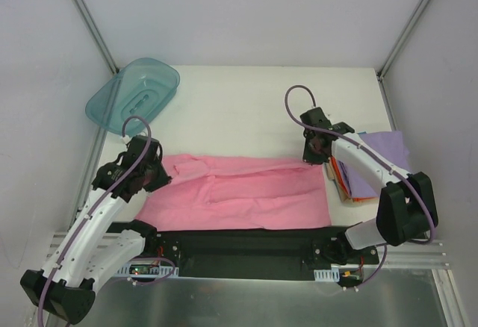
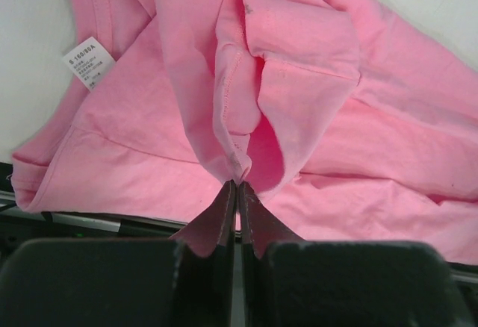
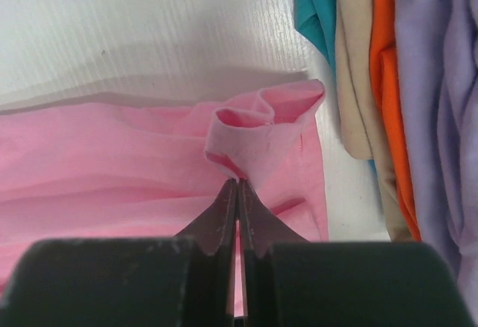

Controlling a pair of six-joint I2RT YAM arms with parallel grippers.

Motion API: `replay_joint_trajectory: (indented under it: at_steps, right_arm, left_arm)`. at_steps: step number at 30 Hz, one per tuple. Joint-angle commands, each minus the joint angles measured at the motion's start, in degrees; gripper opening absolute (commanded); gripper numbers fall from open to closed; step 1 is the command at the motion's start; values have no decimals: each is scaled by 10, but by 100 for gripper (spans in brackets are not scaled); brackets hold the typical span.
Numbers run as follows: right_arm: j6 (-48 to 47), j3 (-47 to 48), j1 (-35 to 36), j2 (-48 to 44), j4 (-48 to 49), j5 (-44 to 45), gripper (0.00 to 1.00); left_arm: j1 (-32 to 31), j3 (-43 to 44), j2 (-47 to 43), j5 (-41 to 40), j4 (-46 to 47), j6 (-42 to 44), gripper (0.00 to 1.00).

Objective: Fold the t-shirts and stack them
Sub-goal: Fold the other side of the tshirt into a rectangle

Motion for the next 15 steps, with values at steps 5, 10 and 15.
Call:
replay_joint_trajectory:
  at_steps: [5, 10, 15]
  right_arm:
    - [-20, -1, 4, -39, -24, -6, 1]
    - [-27, -8, 3, -55, -33, -5, 1]
    - [-31, -13, 3, -59, -42, -17, 1]
  left_arm:
    - [-4, 32, -59, -6, -88, -10, 0]
    - [-4, 36, -55, 13, -121, -4, 0]
    - [-4, 38, -62, 18, -151, 3, 0]
